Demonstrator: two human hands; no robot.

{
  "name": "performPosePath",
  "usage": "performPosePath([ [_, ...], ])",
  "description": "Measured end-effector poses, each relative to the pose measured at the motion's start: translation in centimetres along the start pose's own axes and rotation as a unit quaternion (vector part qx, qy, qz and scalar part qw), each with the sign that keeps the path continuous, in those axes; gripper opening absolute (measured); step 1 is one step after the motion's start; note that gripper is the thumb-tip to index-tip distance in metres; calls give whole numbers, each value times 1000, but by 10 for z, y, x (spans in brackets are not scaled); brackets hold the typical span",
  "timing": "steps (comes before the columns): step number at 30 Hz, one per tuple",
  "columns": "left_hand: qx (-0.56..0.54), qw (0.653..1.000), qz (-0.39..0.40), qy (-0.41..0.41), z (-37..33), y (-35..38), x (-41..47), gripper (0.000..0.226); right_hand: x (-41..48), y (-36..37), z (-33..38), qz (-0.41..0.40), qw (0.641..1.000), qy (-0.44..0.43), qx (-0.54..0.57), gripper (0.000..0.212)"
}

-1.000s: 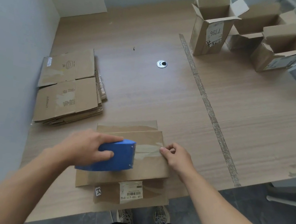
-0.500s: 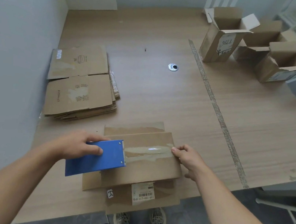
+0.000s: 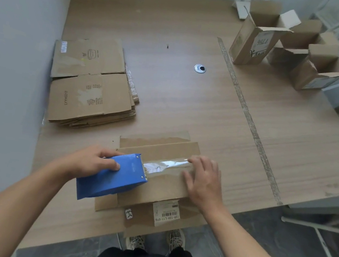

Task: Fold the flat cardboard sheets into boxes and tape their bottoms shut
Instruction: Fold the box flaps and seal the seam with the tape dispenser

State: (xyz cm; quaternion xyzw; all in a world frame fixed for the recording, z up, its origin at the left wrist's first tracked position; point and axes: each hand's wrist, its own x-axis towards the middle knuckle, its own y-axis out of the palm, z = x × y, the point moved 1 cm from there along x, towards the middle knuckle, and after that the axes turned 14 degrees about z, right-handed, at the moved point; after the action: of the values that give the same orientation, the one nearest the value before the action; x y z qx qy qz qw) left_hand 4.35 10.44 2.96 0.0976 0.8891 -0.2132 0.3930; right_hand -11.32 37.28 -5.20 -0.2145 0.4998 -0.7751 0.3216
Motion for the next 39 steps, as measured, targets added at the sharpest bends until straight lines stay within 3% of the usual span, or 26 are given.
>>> performPosePath([
  [2,-9,1000,-6,11,0,2,-1,37,-7,4,1,36,998,-45,-41,41],
  [5,-18,1000,-8,17,2,3,-1,38,-2,9,3,66,997,2,-42,44],
  [10,-87,996,-6,14,8,-4,-8,38,12,13,2,48,995,5,-82,33],
  [14,-153,988,13,23,10,-7,-16,41,18,16,1,29,993,-14,-116,39],
  [18,-217,974,30,57,6,-12,-27,59,18,17,5,21,990,-6,-141,42],
  [23,-217,970,37,101,-8,-18,-39,60,21,18,11,13,991,-10,-136,47],
  [29,-166,985,23,44,5,-16,-39,56,25,22,11,-8,991,-15,-130,17],
  [34,-144,990,5,3,14,-10,-39,39,22,26,11,-5,988,-48,-148,26],
  [39,-145,989,-3,-5,17,0,-38,38,23,25,11,17,990,-72,-124,17],
])
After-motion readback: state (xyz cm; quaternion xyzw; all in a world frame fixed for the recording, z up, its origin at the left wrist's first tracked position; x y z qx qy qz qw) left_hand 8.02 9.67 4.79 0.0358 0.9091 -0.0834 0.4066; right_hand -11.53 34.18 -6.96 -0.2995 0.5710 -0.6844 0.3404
